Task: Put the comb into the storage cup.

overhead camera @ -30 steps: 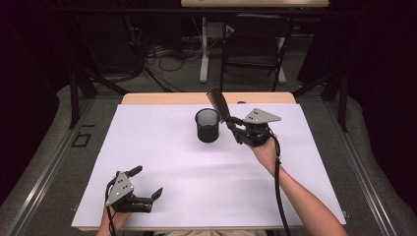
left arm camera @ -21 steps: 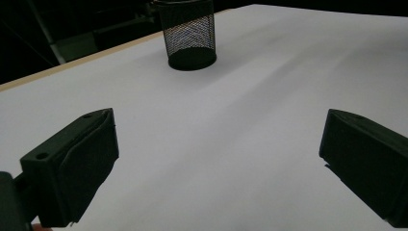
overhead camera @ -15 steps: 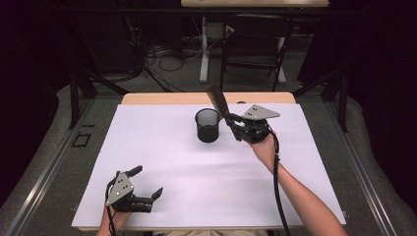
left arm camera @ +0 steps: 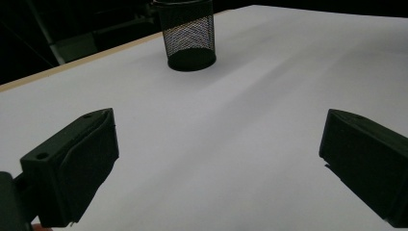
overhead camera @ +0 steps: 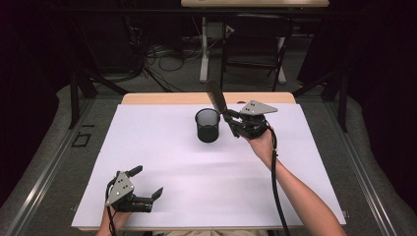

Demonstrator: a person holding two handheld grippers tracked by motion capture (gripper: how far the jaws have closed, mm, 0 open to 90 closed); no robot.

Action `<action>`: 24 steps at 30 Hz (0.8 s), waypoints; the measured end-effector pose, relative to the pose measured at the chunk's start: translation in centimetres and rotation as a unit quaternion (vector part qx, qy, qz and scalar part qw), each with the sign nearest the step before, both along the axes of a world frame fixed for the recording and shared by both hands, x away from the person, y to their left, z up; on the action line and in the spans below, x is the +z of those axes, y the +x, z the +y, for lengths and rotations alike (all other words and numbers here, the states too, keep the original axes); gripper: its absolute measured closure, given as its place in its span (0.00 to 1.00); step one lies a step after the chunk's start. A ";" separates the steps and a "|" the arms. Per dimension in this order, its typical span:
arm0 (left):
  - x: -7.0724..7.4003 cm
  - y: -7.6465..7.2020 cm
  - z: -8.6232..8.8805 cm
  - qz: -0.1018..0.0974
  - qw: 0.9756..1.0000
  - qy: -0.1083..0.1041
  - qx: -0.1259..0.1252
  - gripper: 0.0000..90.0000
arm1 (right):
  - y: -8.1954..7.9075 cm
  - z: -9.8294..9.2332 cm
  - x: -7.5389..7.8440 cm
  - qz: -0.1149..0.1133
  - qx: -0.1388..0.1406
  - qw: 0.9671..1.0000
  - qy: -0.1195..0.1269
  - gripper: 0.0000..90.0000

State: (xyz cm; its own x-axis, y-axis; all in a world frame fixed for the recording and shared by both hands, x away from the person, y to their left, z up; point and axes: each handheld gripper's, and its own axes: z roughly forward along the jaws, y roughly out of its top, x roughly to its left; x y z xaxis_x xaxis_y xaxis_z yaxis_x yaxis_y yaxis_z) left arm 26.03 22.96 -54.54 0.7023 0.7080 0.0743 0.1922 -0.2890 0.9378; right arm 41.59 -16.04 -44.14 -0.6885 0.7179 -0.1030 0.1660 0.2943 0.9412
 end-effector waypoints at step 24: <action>0.0 0.0 0.0 0.000 1.000 -0.001 0.000 0.00 | 1.3 0.9 1.4 -0.005 -0.006 1.000 0.004 0.81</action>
